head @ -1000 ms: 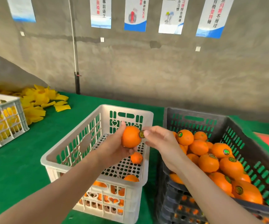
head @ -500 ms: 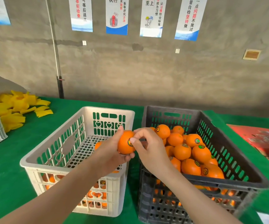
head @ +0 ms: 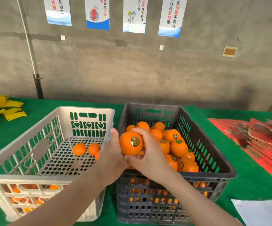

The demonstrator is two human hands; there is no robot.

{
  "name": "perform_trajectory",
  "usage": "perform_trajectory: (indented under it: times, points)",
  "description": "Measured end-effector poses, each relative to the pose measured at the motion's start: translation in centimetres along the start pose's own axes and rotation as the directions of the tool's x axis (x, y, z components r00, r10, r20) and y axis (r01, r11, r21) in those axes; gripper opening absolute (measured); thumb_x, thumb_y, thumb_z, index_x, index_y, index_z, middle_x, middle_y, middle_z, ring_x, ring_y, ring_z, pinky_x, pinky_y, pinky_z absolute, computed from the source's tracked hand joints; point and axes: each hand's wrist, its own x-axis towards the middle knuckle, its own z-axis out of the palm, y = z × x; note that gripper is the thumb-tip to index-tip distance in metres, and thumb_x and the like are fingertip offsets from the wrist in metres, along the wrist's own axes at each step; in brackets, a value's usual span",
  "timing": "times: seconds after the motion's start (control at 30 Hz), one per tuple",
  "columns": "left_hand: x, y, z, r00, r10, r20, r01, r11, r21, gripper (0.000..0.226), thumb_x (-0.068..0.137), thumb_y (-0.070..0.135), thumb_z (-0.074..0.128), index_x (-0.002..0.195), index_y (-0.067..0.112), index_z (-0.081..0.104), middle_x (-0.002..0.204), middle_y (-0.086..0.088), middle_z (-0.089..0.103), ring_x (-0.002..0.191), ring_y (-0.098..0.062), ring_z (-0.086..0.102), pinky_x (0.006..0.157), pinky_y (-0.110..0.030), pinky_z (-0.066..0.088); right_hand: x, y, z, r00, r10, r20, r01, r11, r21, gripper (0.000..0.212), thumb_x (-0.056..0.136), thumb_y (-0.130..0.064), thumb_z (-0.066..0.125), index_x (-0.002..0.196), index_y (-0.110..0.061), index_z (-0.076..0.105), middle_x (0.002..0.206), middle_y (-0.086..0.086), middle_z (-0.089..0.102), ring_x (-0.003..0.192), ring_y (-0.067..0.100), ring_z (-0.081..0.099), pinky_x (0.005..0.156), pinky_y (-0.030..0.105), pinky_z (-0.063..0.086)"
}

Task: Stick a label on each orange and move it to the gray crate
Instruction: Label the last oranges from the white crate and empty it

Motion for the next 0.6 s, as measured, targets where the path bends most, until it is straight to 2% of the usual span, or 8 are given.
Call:
perform_trajectory:
  times: [0.1,0.13,0.17,0.23,0.27,0.4,0.53,0.6]
  points:
    - [1.1,-1.2,1.6,0.983,0.120,-0.141,-0.056,0.918,0.393,0.046,0.102,0.045,0.021,0.108,0.015,0.056,0.087,-0.009,0.065,0.073,-0.015,0.065,0.065,-0.026,0.053,2.5,2.7,-2.5,0.994,0.016,-0.112,-0.027,0.995,-0.097,0.070,0.066,-0.020,0.083,0.127,-0.022,0.047,0.119,-0.005,0.048,0.110,0.006,0.047,0.092,0.012,0.038]
    - [1.5,-1.8,1.8,0.979,0.182,-0.094,-0.093,0.804,0.587,0.035,0.103,0.040,0.026,0.101,0.018,0.053,0.084,-0.005,0.062,0.070,-0.016,0.060,0.063,-0.027,0.048,3.8,4.0,-3.3,0.988,0.055,-0.146,-0.074,0.989,-0.131,0.069,0.066,-0.019,0.083,0.125,-0.019,0.049,0.118,-0.002,0.046,0.109,0.008,0.045,0.091,0.009,0.033]
    - [1.9,-2.3,1.8,0.975,0.224,0.002,-0.138,0.593,0.794,0.022,0.104,0.033,0.032,0.100,0.020,0.049,0.081,-0.001,0.058,0.069,-0.016,0.056,0.062,-0.028,0.043,5.4,5.4,-4.1,0.978,0.115,-0.172,-0.144,0.975,-0.167,0.069,0.066,-0.018,0.083,0.125,-0.017,0.049,0.118,0.002,0.045,0.110,0.012,0.044,0.090,0.011,0.031]
    - [2.4,-3.2,1.9,0.975,0.159,0.155,-0.181,0.159,0.971,0.017,0.101,0.030,0.041,0.094,0.019,0.052,0.074,0.004,0.050,0.073,-0.019,0.055,0.062,-0.027,0.037,8.5,8.5,-5.6,0.945,0.255,-0.204,-0.299,0.927,-0.225,0.070,0.069,-0.016,0.080,0.130,-0.013,0.045,0.125,0.009,0.045,0.117,0.022,0.045,0.094,0.022,0.033]
    - [2.6,-3.4,1.9,0.980,0.111,0.166,-0.176,0.084,0.981,0.022,0.099,0.032,0.046,0.087,0.016,0.054,0.073,0.003,0.050,0.075,-0.020,0.056,0.063,-0.028,0.039,9.8,10.1,-6.2,0.923,0.321,-0.211,-0.368,0.897,-0.246,0.073,0.071,-0.016,0.079,0.133,-0.013,0.041,0.130,0.012,0.046,0.120,0.027,0.046,0.096,0.029,0.036]
    - [3.3,-3.5,2.0,0.998,0.038,0.052,-0.056,0.118,0.991,0.024,0.096,0.033,0.054,0.095,0.009,0.060,0.086,-0.007,0.061,0.085,-0.026,0.062,0.073,-0.037,0.051,12.6,15.6,-6.7,0.838,0.497,-0.228,-0.545,0.736,-0.401,0.078,0.076,-0.020,0.073,0.139,-0.018,0.027,0.131,0.014,0.050,0.123,0.037,0.044,0.100,0.050,0.039]
    - [3.4,-3.8,2.0,0.997,0.071,0.025,-0.033,0.112,0.993,0.021,0.095,0.031,0.055,0.091,0.011,0.059,0.085,-0.006,0.062,0.081,-0.024,0.061,0.071,-0.036,0.052,13.2,18.6,-6.0,0.772,0.598,-0.216,-0.628,0.665,-0.404,0.078,0.085,-0.029,0.065,0.146,-0.017,0.017,0.138,0.016,0.048,0.131,0.040,0.037,0.110,0.059,0.021]
    - [3.5,-3.8,1.9,0.996,0.089,0.015,-0.026,0.115,0.993,0.019,0.094,0.030,0.055,0.091,0.012,0.059,0.085,-0.006,0.062,0.079,-0.023,0.061,0.069,-0.036,0.052,13.2,18.9,-5.9,0.766,0.613,-0.195,-0.627,0.645,-0.436,0.084,0.087,-0.032,0.065,0.149,-0.016,0.011,0.149,0.015,0.035,0.138,0.040,0.027,0.112,0.061,0.010]
